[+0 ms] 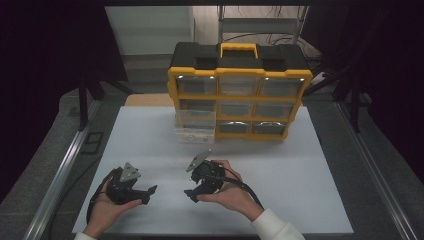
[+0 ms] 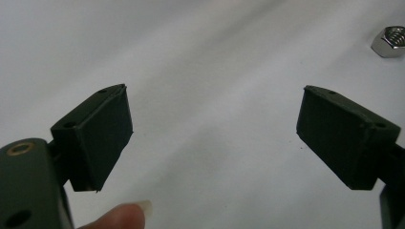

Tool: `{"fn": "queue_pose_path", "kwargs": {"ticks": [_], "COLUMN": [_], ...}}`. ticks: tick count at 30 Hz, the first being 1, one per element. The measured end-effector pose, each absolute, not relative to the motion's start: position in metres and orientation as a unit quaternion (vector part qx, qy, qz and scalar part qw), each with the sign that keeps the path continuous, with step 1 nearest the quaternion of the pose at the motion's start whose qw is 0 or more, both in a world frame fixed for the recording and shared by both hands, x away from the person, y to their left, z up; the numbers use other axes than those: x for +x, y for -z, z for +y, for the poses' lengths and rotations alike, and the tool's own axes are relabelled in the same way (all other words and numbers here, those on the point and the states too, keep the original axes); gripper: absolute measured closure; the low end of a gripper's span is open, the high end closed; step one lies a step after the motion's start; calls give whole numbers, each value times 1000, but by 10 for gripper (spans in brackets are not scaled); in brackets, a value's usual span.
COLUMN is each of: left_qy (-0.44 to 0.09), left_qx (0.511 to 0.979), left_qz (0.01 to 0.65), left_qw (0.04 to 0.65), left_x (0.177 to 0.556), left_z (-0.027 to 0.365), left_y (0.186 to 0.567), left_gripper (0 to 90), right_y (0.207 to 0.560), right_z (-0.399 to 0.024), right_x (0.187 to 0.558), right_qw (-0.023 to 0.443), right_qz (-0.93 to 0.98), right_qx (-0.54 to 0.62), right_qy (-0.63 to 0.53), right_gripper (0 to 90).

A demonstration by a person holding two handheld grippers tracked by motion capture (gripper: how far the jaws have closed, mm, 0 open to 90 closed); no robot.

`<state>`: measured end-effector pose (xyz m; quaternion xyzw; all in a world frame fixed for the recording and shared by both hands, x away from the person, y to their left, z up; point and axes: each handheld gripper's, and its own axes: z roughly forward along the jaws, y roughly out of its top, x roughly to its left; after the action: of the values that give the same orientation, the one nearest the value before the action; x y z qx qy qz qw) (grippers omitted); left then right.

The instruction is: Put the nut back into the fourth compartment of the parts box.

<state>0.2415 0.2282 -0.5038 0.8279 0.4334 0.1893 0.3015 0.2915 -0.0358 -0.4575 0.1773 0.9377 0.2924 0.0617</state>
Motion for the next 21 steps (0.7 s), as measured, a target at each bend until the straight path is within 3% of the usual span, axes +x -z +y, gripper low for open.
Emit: {"fn": "queue_pose_path", "kwargs": {"ticks": [21], "left_qy": [-188], "left_qx": [830], "left_qz": [431], "left_qw": [299], "left_x": [242], "left_z": [228], "left_y": [505], "left_gripper": [126], "right_y": [496], "right_z": [-24], "right_x": [295], "right_qw": [62], "right_qz": [960], "right_qx": [180], "right_qy": [-205], "right_gripper": [220]}}
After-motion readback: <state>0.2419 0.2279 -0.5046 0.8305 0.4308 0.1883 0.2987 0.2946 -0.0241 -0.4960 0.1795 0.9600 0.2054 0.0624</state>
